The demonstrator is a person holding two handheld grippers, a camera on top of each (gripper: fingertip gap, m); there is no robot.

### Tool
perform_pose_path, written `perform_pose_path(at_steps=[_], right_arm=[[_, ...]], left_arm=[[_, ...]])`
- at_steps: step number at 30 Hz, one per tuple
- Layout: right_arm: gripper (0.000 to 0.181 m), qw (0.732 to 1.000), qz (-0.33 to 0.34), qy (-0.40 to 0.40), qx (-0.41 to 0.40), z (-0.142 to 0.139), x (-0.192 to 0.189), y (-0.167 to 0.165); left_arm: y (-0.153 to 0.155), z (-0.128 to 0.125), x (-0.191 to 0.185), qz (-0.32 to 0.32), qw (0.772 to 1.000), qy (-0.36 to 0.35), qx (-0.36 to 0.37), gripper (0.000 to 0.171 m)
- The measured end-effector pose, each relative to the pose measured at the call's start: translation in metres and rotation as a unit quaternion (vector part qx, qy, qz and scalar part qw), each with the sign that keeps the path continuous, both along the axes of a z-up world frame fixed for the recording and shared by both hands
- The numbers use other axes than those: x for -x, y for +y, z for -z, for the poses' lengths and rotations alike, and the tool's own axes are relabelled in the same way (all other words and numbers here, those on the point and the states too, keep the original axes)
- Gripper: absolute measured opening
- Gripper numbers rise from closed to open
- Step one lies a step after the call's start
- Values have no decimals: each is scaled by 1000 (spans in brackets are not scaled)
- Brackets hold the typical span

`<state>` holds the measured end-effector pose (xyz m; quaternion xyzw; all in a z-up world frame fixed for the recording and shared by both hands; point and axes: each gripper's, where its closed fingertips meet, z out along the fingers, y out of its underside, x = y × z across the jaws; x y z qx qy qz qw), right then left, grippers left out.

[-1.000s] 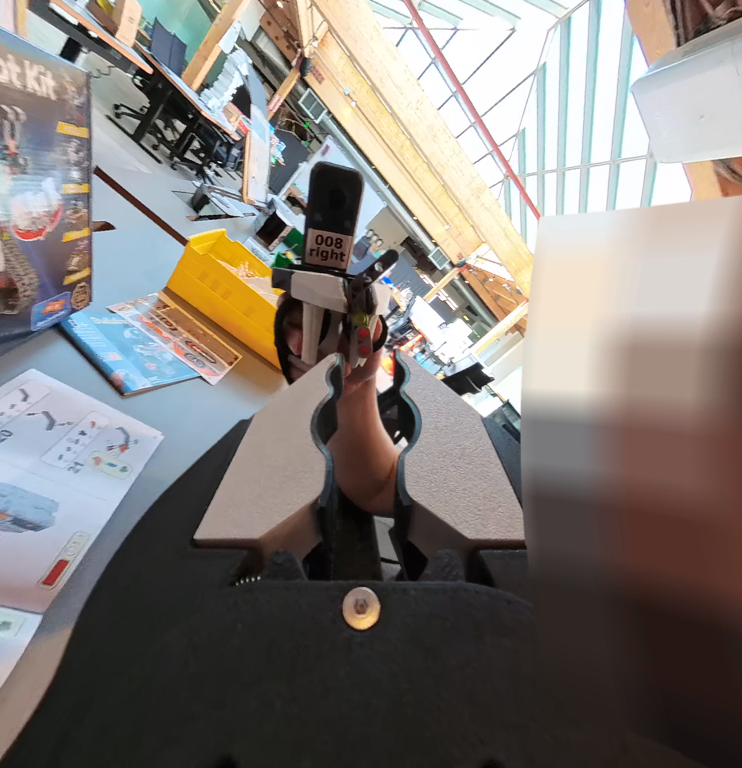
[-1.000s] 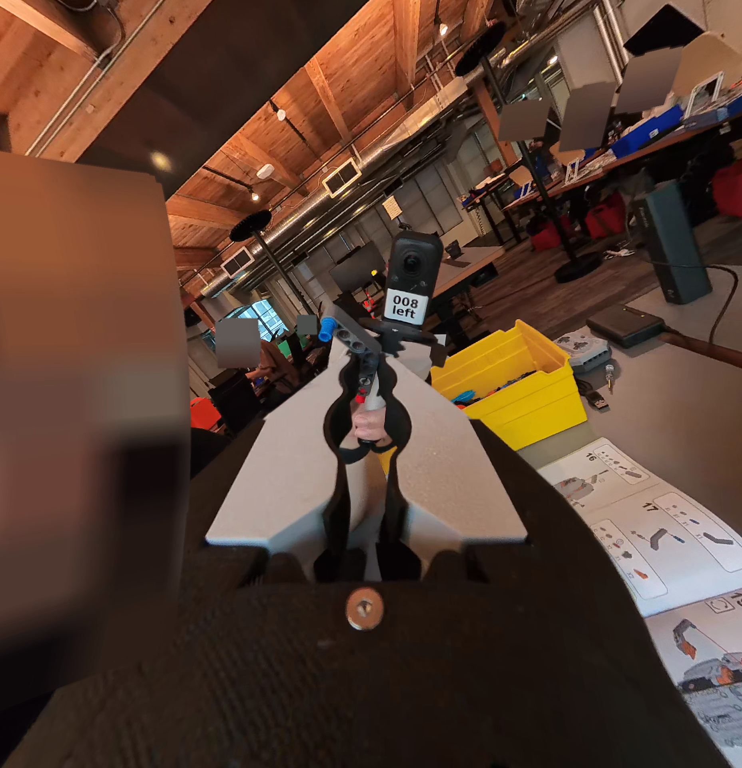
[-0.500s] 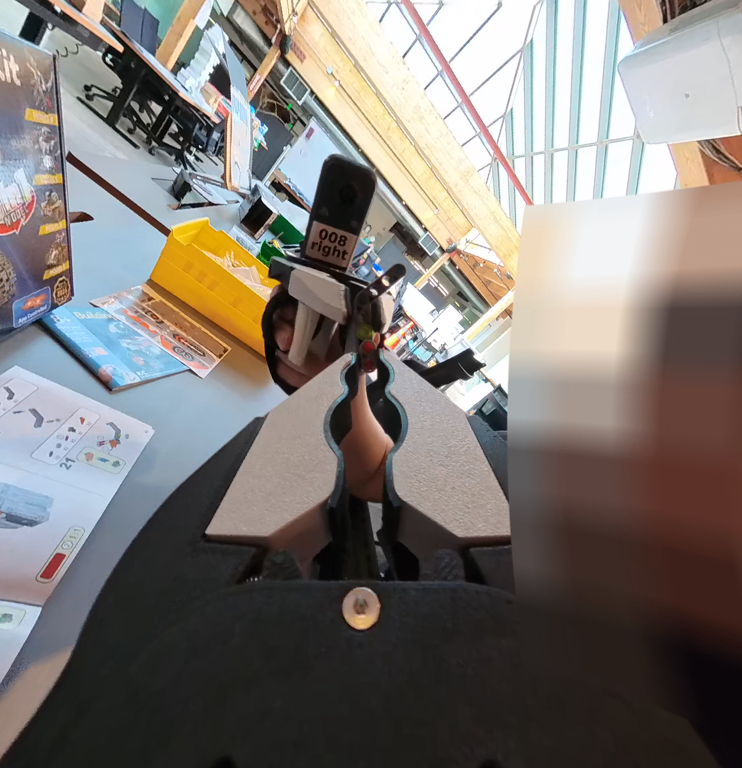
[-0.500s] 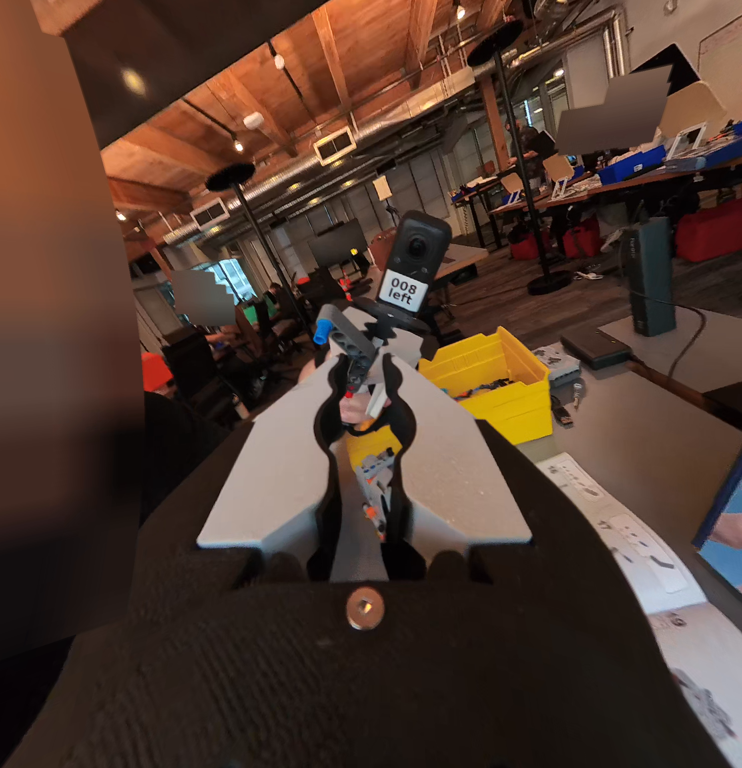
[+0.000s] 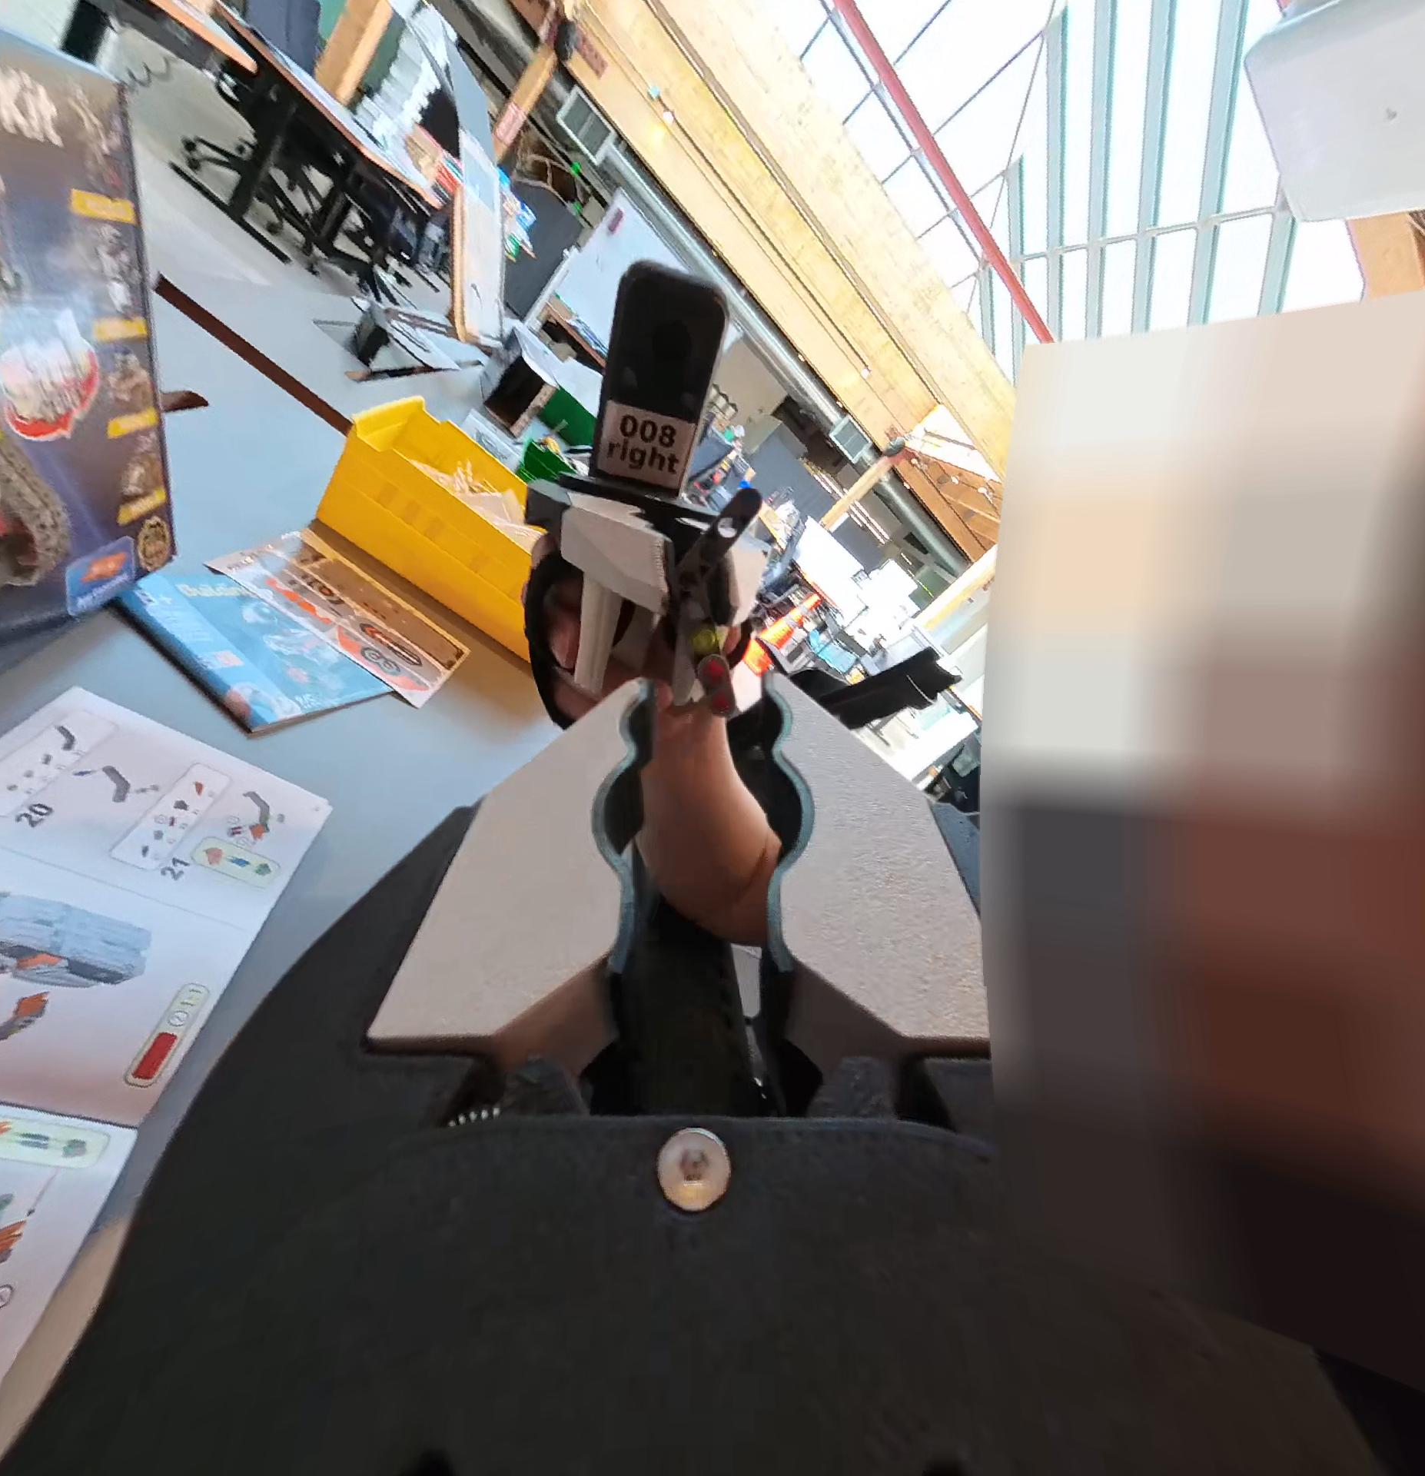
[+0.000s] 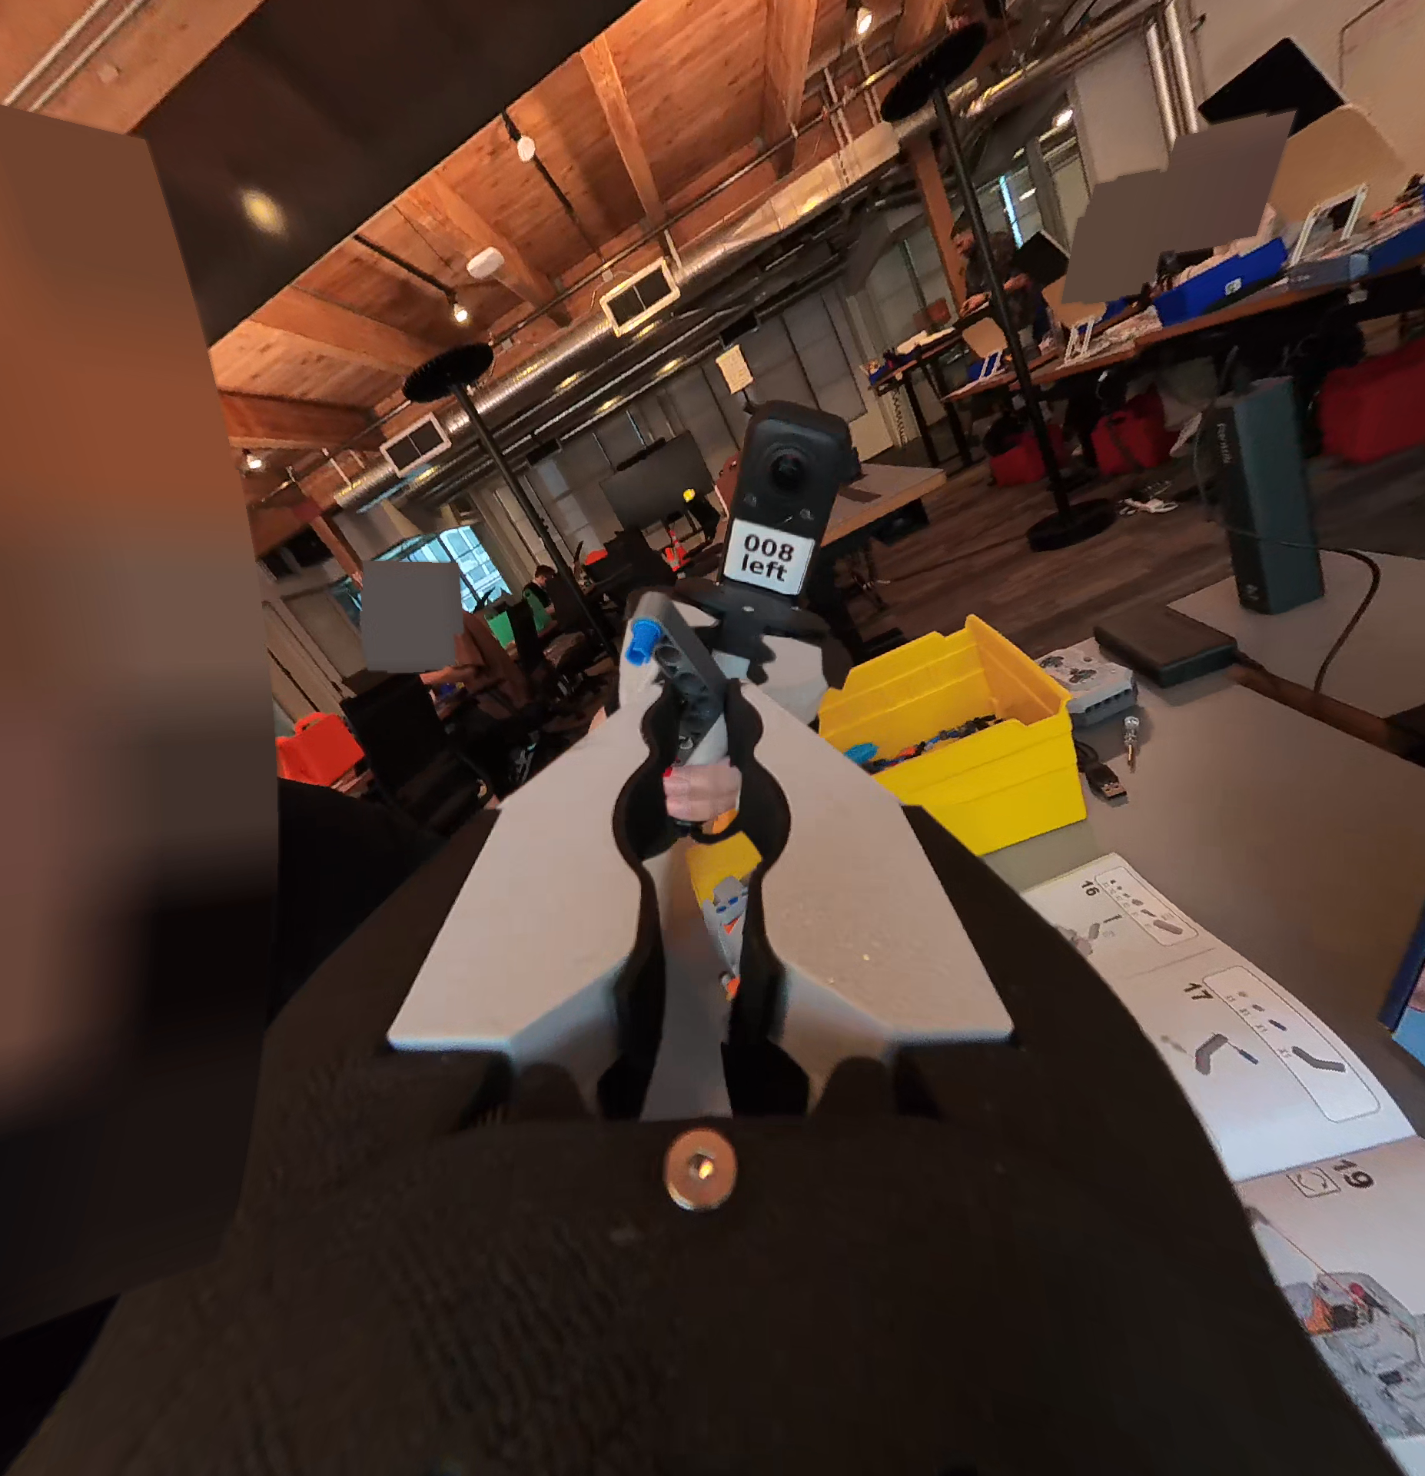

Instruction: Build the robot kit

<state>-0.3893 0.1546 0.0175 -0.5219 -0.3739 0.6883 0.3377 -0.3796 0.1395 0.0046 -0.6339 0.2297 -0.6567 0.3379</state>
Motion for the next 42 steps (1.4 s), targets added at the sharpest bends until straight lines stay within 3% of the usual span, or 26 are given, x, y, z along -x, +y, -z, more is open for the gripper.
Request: perform_pose_path(at_steps=[1,4,8,11,13,15,18,21,25,33,42], right_arm=[[10,1000,8,6,1,-2,0,2],[10,1000,22,15,-5,-4,0,5],[12,998,4,-13,-54,2,-4,1],[54,973,43,-97,-205,20,-20,8],[77,920,105,-162,-341,31,-35,19],[80,843,120,-194,-488,37,-42,8],[59,717,101,-237,-648,59,-27,-16],[48,662,62,-312,-678,89,-17,-20],[31,652,36,-325,-684,98,-16,-28],[19,617,8,-358,-701,113,-17,-33],[21,608,-5,-382,-696,125,-14,-38]], left_arm=[[2,0,1,-5,1000,0,-1,22],[-1,-2,-1,7,1000,-11,-4,5],[-3,3,-4,10,1000,17,-10,5],[-9,9,-3,34,999,33,11,5],[-11,24,-2,44,996,77,28,5],[-12,43,-3,52,990,127,42,4],[-15,66,-8,70,980,176,63,5],[-19,82,-13,87,971,213,72,5],[-20,91,-12,90,965,236,77,5],[-27,103,-12,108,954,267,88,6],[-35,112,-11,130,944,289,96,5]])
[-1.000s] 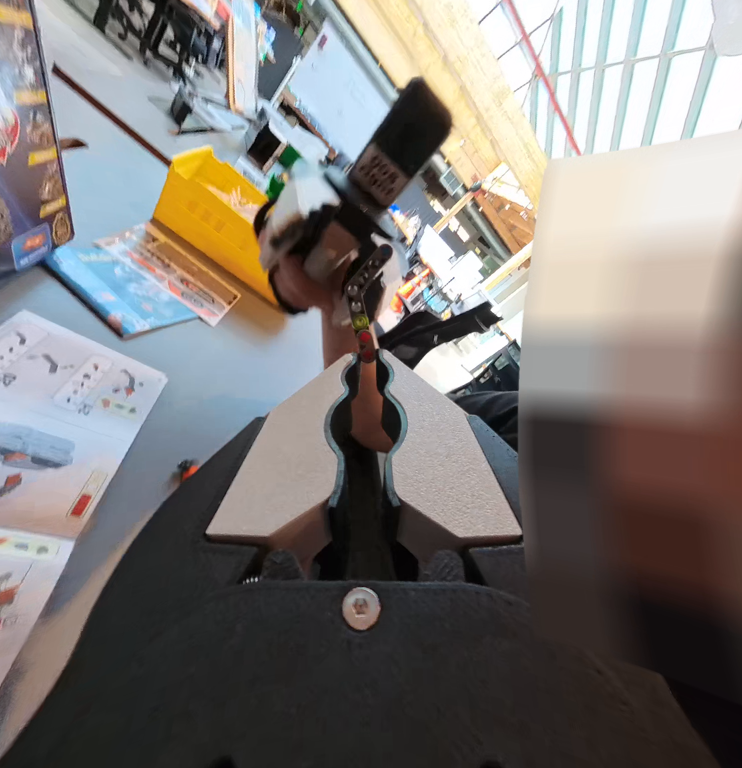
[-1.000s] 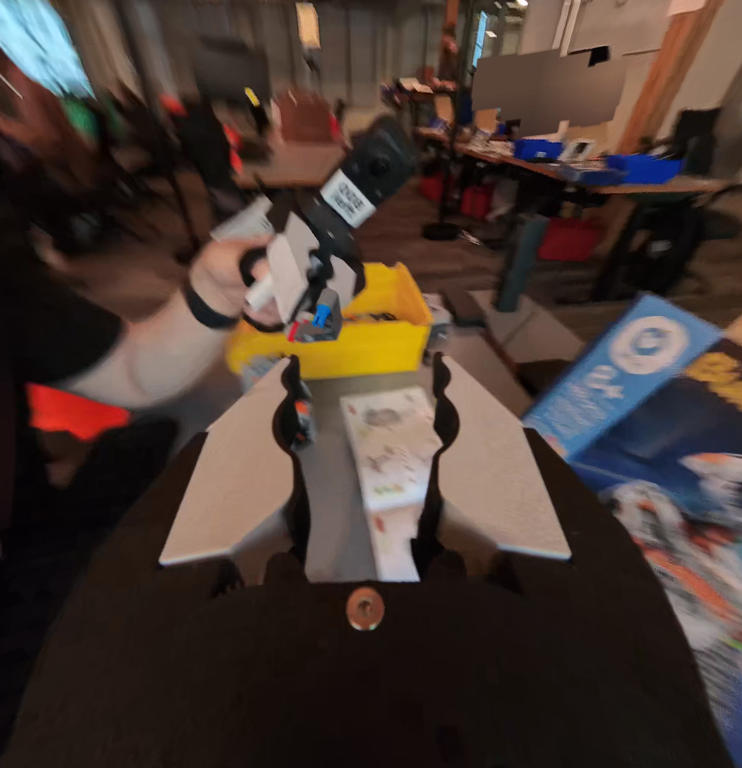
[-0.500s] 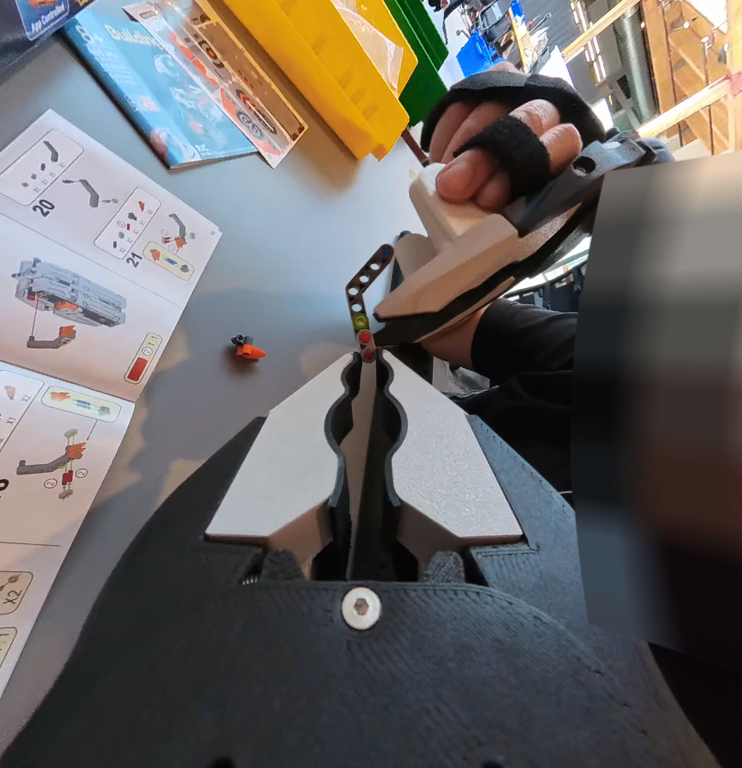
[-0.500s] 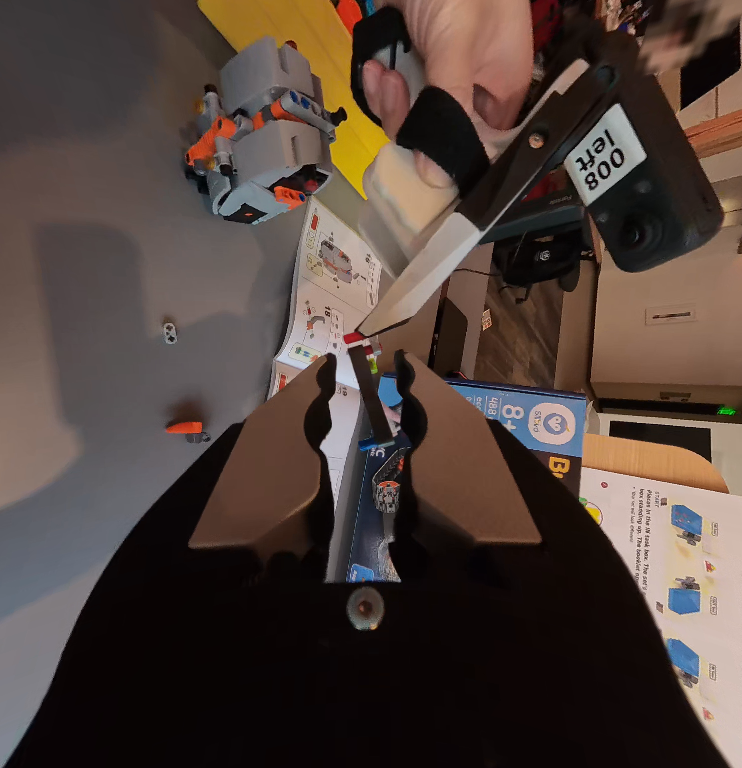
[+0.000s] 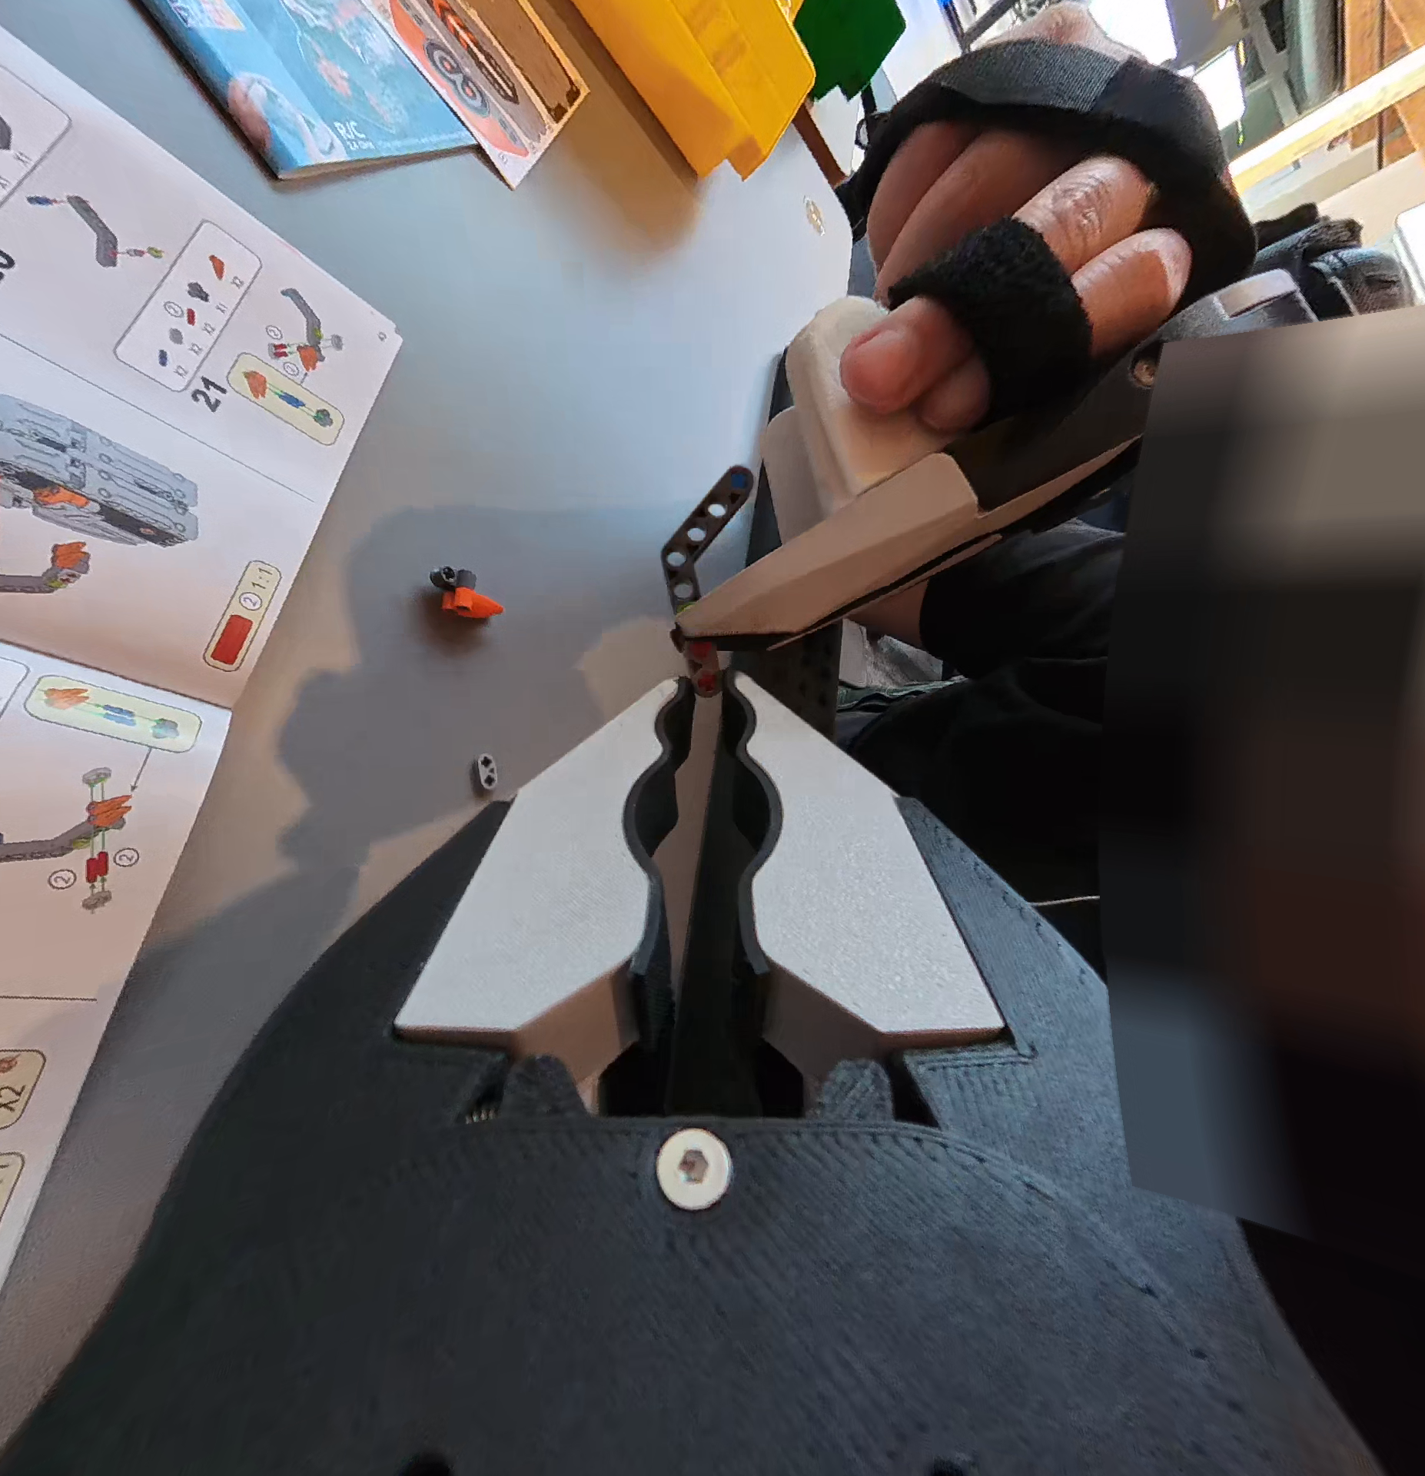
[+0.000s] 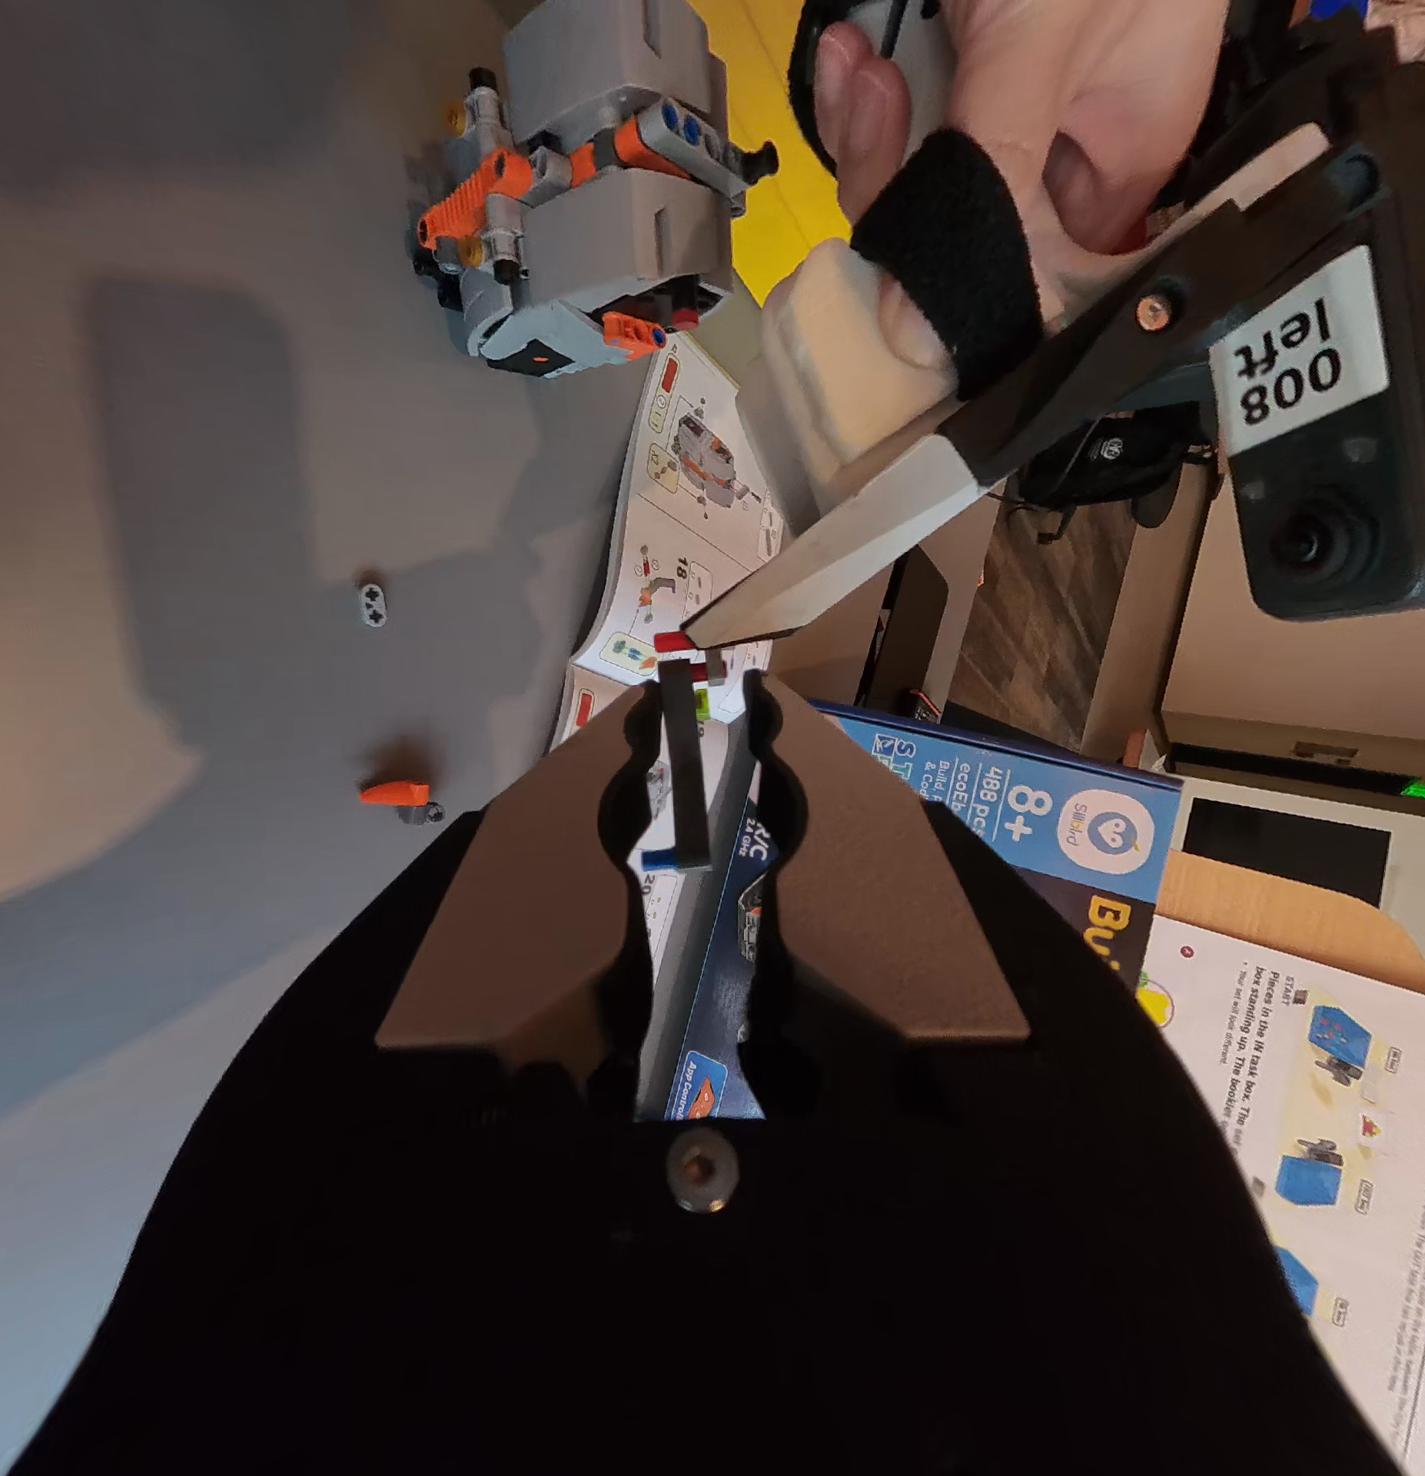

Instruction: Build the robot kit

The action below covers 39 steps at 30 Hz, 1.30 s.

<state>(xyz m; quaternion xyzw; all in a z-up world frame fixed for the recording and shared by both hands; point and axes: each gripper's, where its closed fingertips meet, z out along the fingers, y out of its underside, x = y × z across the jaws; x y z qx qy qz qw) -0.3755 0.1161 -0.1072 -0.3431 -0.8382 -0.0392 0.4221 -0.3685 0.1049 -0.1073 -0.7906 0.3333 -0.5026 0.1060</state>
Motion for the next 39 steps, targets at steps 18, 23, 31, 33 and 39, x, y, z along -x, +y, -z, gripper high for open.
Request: perform_pose_path(at_steps=[18,23,31,33,39], right_arm=[[16,1000,-7,-20,1,8,7,-6],[15,1000,-5,-21,5,8,7,-7],[15,1000,-3,-19,9,9,9,-5],[15,1000,-1,-18,10,9,9,-5],[14,1000,3,-18,23,10,10,-6]], left_arm=[[-5,5,7,15,1000,21,5,6],[-6,5,7,18,1000,19,10,5],[-5,5,8,16,1000,21,12,5],[-6,5,8,17,1000,20,11,6],[-6,5,8,18,1000,20,12,6]])
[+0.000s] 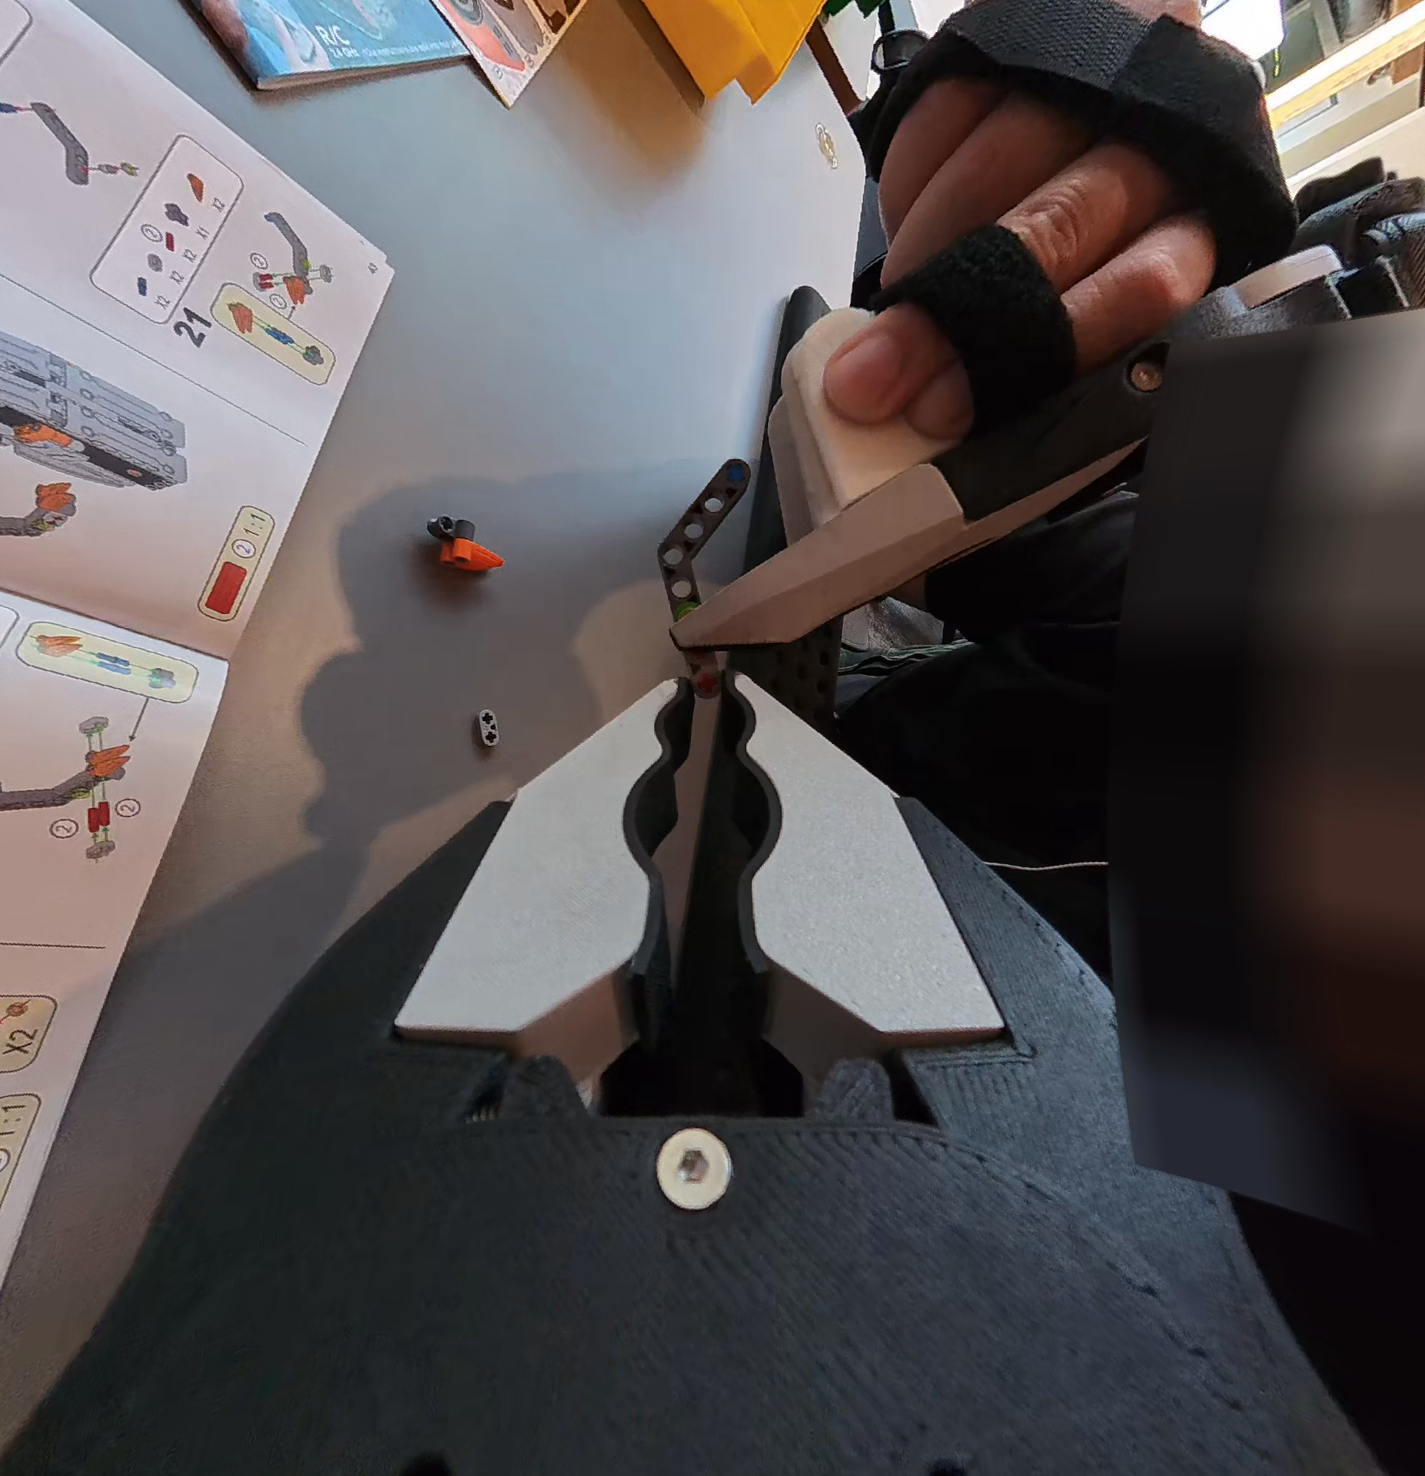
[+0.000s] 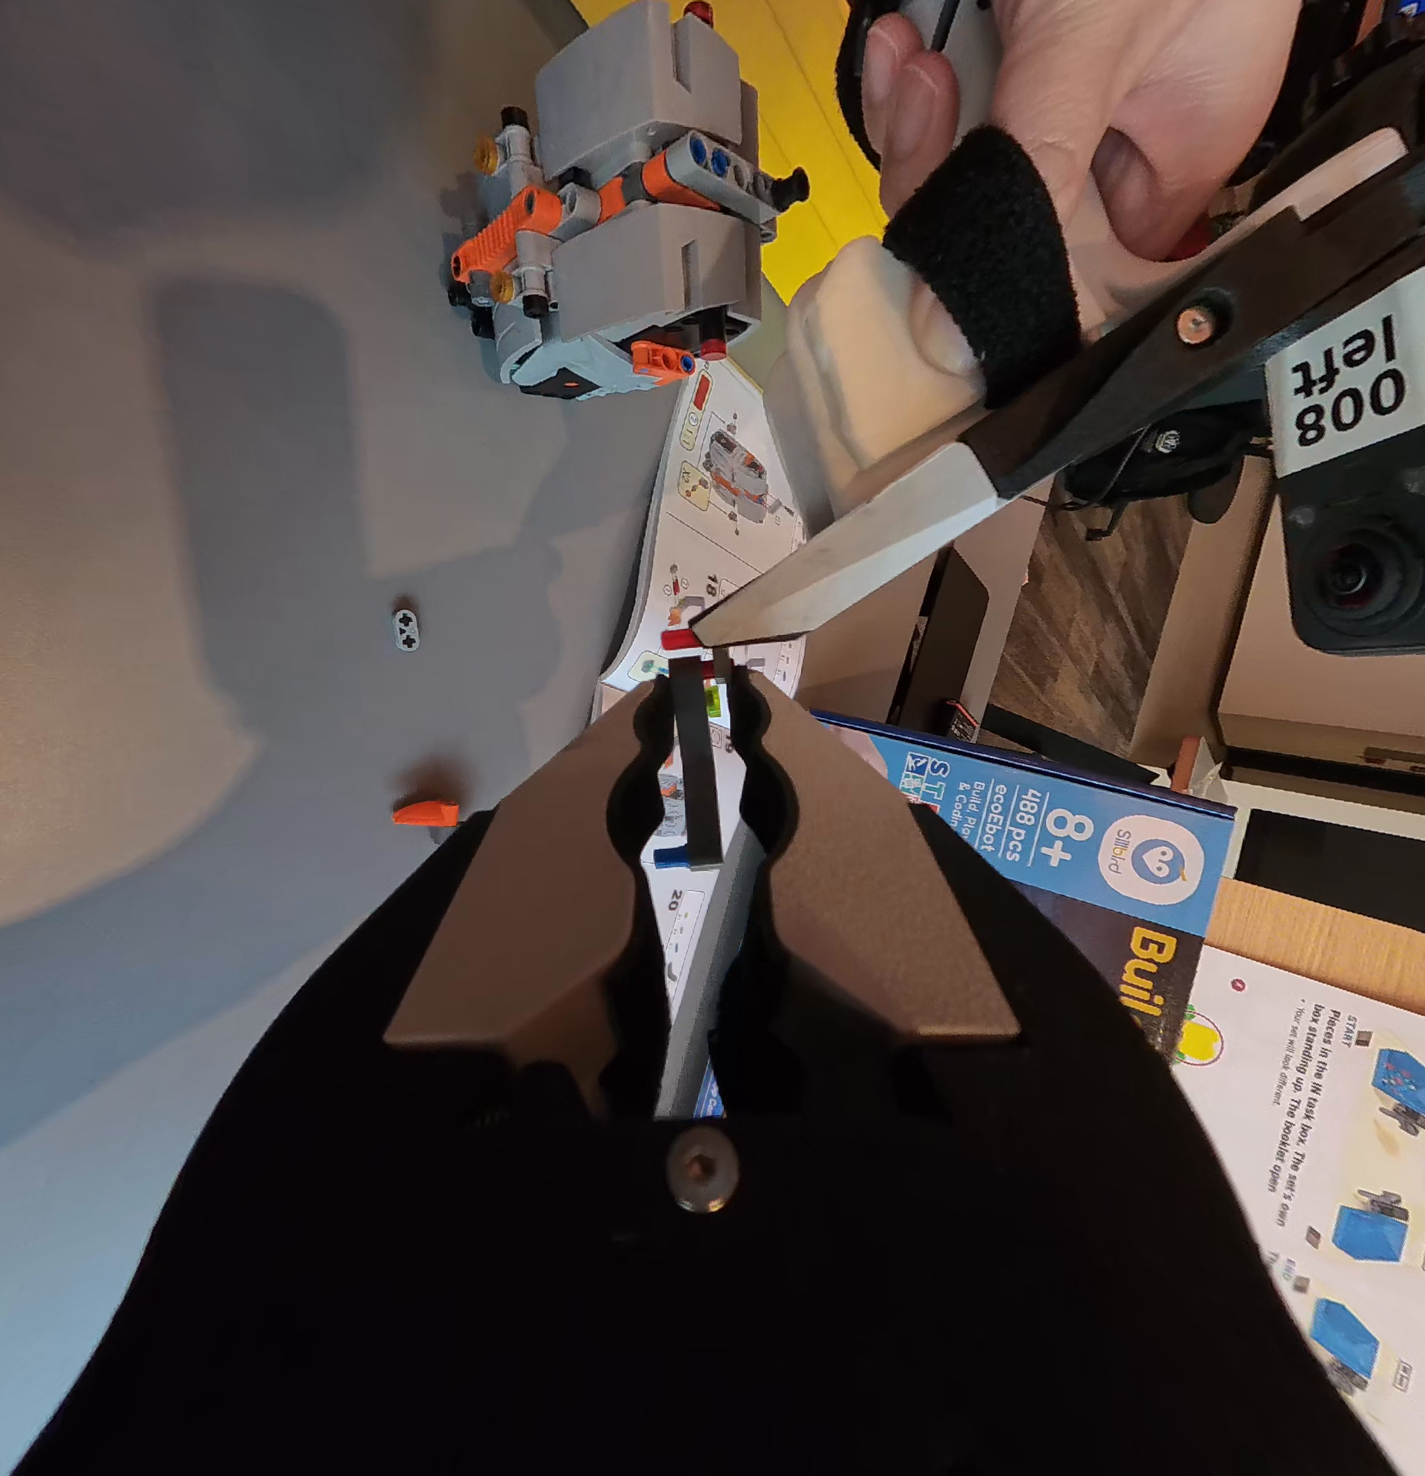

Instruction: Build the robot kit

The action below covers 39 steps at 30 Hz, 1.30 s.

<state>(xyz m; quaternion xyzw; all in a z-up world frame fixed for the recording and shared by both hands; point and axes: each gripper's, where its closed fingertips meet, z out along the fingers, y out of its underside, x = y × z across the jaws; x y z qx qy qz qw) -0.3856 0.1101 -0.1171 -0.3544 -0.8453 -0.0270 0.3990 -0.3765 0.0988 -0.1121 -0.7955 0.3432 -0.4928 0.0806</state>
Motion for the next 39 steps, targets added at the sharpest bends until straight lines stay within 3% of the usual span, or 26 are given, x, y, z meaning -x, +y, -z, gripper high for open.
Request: perform_pose_path(at_steps=[18,30,39], right_arm=[[17,998,-7,33,51,0,8,-2],[16,999,-5,38,14,-3,11,3],[15,998,-13,57,30,-5,16,2]], left_arm=[[3,-1,2,-11,1000,-7,6,6],[5,-4,7,-18,1000,-14,7,6],[6,-8,12,-19,1000,-19,5,6]])
